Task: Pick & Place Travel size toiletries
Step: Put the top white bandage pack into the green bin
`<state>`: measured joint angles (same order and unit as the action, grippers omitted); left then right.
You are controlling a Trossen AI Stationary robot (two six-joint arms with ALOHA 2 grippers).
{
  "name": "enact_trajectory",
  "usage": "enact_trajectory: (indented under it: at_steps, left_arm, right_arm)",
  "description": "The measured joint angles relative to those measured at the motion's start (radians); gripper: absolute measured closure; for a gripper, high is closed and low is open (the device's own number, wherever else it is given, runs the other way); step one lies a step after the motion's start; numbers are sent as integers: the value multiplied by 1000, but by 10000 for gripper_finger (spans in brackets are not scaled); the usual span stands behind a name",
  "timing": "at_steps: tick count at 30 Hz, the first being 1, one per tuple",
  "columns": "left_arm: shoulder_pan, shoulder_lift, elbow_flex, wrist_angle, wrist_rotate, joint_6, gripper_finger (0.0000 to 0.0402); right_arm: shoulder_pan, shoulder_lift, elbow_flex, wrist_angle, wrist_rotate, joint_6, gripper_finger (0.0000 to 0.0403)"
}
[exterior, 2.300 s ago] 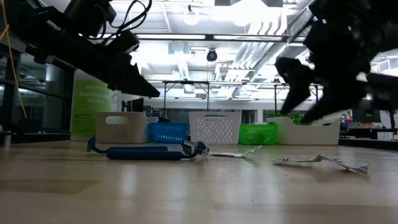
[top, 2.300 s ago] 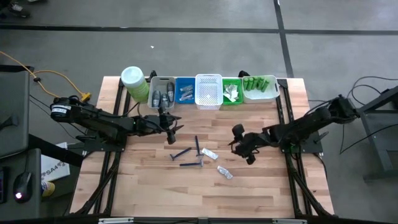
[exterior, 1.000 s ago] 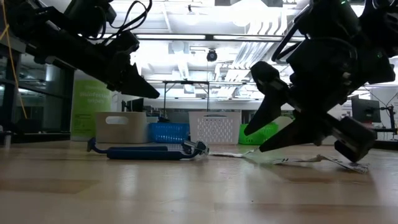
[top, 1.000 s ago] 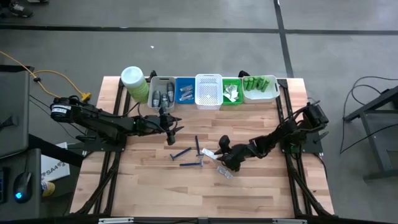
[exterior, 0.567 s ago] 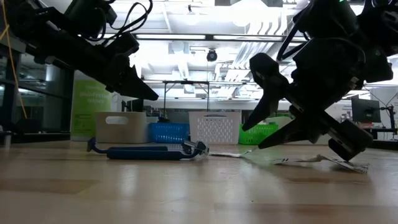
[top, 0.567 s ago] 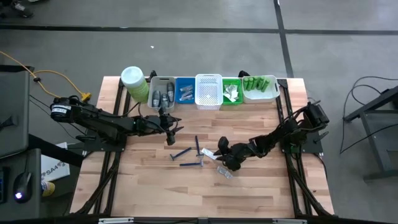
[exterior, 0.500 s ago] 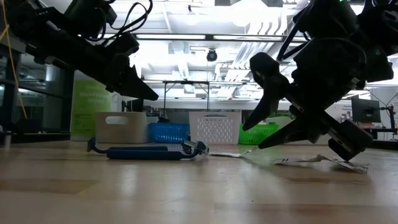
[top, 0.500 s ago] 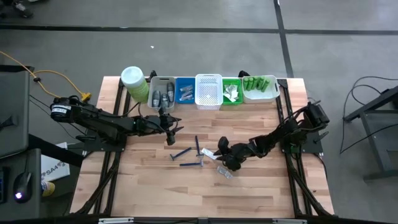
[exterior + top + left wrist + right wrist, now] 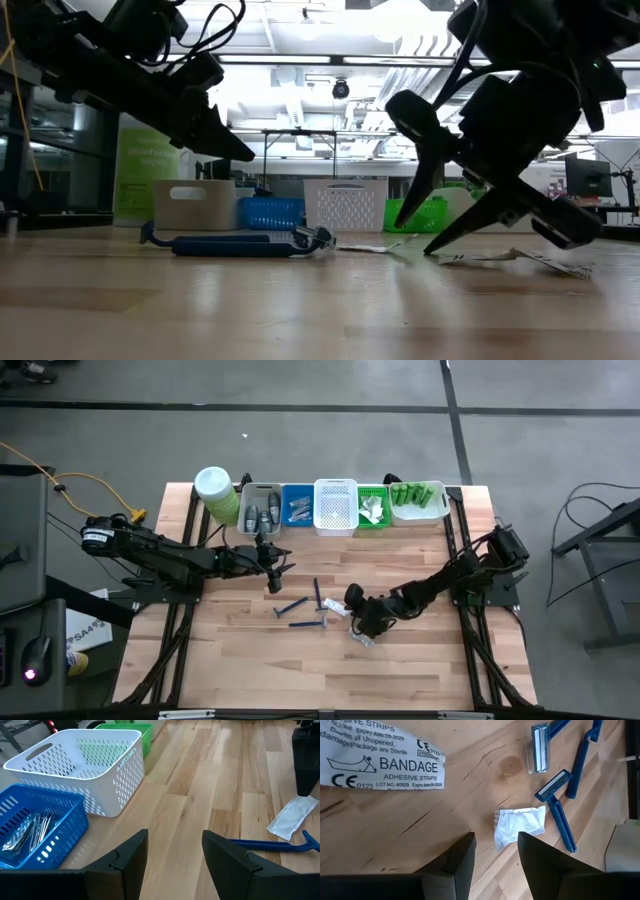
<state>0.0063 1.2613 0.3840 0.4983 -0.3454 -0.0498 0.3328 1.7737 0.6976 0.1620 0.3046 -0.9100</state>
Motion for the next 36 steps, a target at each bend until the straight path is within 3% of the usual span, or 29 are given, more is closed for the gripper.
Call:
enact_trajectory:
  at_steps: [20,36]
  left_arm:
    - [0,0,0,-4,5,0,216]
    - [0,0,0,-8,7,0,216]
  right_arm:
    - [-68,1,7,49,-111,-60,262]
    - [-67,2,8,48,-109,38,396]
